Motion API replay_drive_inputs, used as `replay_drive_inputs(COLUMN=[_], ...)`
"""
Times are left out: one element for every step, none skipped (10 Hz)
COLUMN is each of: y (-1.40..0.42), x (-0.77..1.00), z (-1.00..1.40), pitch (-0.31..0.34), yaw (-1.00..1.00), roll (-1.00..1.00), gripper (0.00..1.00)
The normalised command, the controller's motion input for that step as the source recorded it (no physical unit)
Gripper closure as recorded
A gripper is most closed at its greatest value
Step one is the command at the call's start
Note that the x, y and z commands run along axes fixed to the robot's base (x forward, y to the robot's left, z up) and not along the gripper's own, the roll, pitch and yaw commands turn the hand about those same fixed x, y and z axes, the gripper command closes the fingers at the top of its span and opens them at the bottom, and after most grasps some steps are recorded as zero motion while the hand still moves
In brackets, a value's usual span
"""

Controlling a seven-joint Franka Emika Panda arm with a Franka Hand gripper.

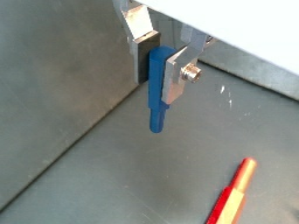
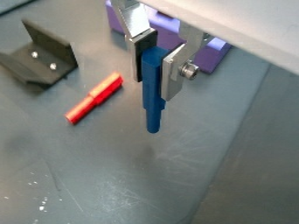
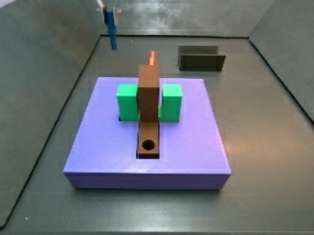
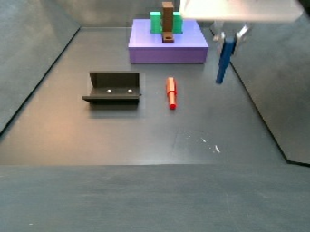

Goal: Pick up the blue object. Move up. Move to above the board. Insert the blue object.
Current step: Move to above the board.

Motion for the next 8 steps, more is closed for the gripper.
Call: replay_drive_inputs(y=[0.0, 0.0, -0.01, -0.01, 0.0, 0.0, 0.0, -1.4], x=[0.0, 0.0, -0.07, -0.05, 0.05, 0.03, 0.03, 0.64], z=[1.4, 1.4, 1.4, 1.4, 1.4, 0.74, 0.32, 0.21], pitch=[0.0, 0.006, 0.021, 0.008, 0.07, 0.108, 0.085, 0.186], yaw=[0.0, 0.0, 0.0, 0.0, 0.0, 0.0, 0.0, 0.42], roll=[0.0, 0.0, 0.0, 0.01, 0.0, -0.01, 0.0, 0.06], gripper=[1.0, 1.0, 1.0, 1.0, 1.0, 1.0, 1.0, 1.0])
